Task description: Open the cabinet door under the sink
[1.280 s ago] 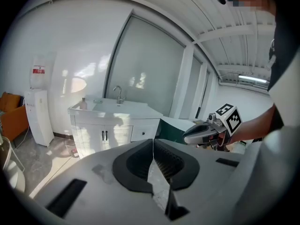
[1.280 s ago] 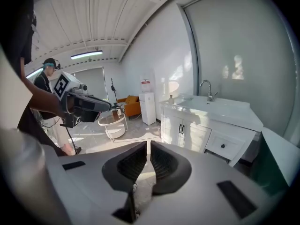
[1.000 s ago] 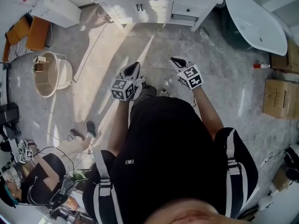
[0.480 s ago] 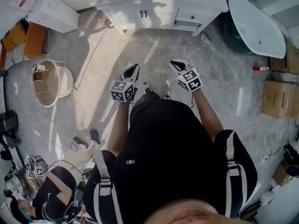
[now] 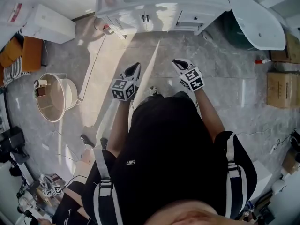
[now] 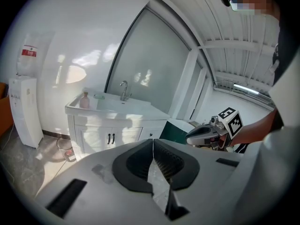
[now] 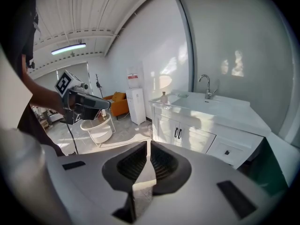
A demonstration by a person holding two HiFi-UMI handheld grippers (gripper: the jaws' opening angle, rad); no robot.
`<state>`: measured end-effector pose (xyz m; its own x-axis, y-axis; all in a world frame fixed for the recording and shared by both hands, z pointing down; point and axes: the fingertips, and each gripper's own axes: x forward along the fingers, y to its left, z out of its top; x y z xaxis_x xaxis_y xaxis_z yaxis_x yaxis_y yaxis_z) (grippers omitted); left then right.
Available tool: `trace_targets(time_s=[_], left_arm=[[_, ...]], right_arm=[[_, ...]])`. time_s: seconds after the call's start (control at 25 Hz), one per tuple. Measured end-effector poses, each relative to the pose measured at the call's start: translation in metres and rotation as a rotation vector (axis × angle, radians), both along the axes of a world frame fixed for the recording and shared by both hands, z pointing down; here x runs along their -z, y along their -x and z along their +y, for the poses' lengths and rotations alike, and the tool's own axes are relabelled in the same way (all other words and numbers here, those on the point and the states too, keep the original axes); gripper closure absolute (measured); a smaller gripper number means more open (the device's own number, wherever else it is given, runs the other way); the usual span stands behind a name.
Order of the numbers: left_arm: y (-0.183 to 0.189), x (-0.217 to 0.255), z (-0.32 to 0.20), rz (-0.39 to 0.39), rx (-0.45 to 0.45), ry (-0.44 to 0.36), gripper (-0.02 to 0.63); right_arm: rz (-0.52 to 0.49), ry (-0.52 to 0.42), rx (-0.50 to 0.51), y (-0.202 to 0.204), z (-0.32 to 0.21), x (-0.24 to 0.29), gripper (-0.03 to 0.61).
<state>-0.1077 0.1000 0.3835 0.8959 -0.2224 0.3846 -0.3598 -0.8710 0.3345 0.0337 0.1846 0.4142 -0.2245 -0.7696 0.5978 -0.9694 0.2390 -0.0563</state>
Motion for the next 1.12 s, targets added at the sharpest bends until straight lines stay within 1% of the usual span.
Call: trace_targets(time_s=[0.12, 0.28, 0.4, 0.56, 0.72, 0.84, 0.92, 1.12], left_arm=[[0.006, -0.002, -0.014, -0.008, -0.018, -0.007, 0.598], [0.015, 0.000, -0.022, -0.007, 0.004, -0.010, 0.598], [0.023, -0.002, -0.031, -0.012, 0.024, -0.009, 0.598], [0.042, -0.016, -0.044, -0.031, 0.086, 0.020, 0.598], [0.048, -0.030, -0.050, -0.040, 0.161, 0.038, 0.598], [0.041, -0.040, -0.060, -0.045, 0.211, 0.057, 0.598], [0.029, -0.049, -0.066, -0.055, 0.243, 0.073, 0.598], [-0.021, -0.064, -0.089, -0.083, 0.307, 0.090, 0.598]], right_arm=[[0.003, -0.002, -0.008, 0.006, -0.013, -0.003, 0.500], [-0.012, 0.012, -0.007, 0.010, -0.019, -0.011, 0.500], [-0.017, 0.018, 0.007, 0.012, -0.034, -0.017, 0.500], [-0.018, 0.015, 0.062, 0.019, -0.062, -0.019, 0.500], [-0.025, 0.018, 0.131, 0.019, -0.079, -0.026, 0.500], [-0.026, 0.030, 0.179, 0.008, -0.094, -0.034, 0.500], [-0.030, 0.046, 0.214, -0.004, -0.105, -0.039, 0.500], [-0.053, 0.066, 0.300, -0.039, -0.136, -0.045, 0.500]])
